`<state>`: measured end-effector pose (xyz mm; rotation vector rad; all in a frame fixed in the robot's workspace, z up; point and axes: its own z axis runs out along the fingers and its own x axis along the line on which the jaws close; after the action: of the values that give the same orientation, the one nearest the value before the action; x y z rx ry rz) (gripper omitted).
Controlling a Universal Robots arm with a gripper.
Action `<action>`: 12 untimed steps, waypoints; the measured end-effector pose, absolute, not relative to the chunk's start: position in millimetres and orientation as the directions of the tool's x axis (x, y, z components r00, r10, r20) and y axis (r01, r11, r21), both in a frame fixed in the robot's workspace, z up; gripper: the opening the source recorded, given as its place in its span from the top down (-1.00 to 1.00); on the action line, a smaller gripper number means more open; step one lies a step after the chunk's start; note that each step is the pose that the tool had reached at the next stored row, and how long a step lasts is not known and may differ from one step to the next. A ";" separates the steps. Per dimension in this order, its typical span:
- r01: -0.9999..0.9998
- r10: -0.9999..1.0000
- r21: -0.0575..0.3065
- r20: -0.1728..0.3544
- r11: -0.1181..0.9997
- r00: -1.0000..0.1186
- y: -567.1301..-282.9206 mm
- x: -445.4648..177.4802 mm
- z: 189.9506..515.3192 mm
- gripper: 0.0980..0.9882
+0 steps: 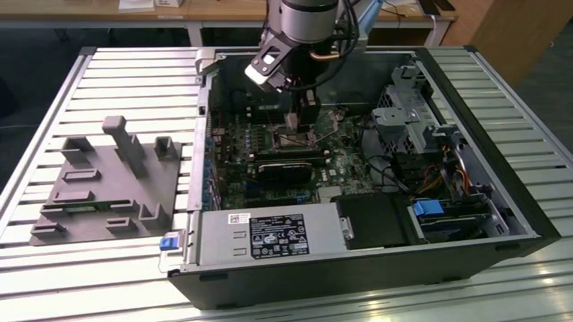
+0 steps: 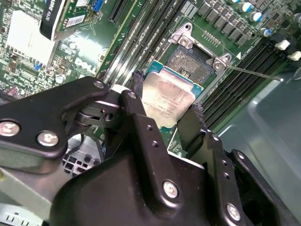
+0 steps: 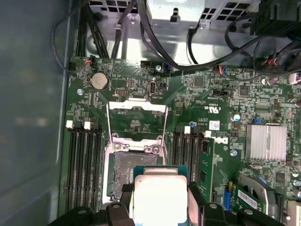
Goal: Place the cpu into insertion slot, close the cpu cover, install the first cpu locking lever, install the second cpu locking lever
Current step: 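Place the cpu into insertion slot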
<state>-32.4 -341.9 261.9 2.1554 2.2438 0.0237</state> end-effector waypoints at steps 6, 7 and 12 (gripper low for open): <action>0.999 0.999 0.032 -0.011 0.040 -0.040 -336.7 -32.4 254.9 0.01; 0.999 0.999 0.032 -0.011 0.040 -0.039 -334.9 -32.4 253.7 0.01; 0.999 1.000 0.032 -0.011 0.021 -0.021 -328.4 -32.5 246.4 0.01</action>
<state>-32.5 -328.4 246.4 2.1769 2.2228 0.0233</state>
